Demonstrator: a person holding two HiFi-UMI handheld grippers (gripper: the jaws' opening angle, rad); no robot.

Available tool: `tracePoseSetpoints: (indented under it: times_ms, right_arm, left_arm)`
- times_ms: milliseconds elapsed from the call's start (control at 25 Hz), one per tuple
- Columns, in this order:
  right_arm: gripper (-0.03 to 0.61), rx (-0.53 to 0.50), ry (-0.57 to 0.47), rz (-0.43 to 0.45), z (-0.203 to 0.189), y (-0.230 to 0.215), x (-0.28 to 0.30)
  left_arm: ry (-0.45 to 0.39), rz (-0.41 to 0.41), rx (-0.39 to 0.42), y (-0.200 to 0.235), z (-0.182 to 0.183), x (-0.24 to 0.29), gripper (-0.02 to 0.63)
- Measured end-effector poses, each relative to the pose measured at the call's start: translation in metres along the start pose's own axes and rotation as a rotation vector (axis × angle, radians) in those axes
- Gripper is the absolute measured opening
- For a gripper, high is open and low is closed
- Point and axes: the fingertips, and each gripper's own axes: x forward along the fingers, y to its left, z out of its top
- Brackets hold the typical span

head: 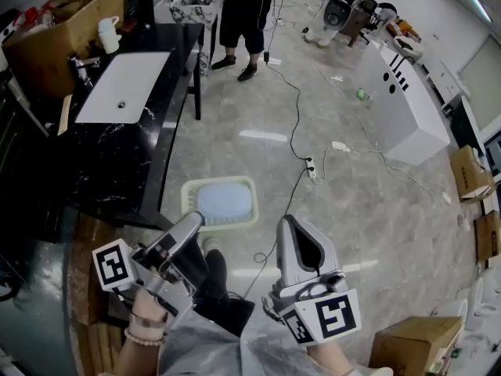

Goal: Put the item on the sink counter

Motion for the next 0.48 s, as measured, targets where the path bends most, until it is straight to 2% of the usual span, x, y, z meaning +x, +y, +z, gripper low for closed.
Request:
tracePoseSetpoints:
  times_ms: [480]
  right_arm:
    - [-0.003,0.005,0.008,-0.049,0.009,-0.055,0.105]
  left_arm:
    - [0.047,0.007,-0.007,0.012,0.082,0.094,0.083]
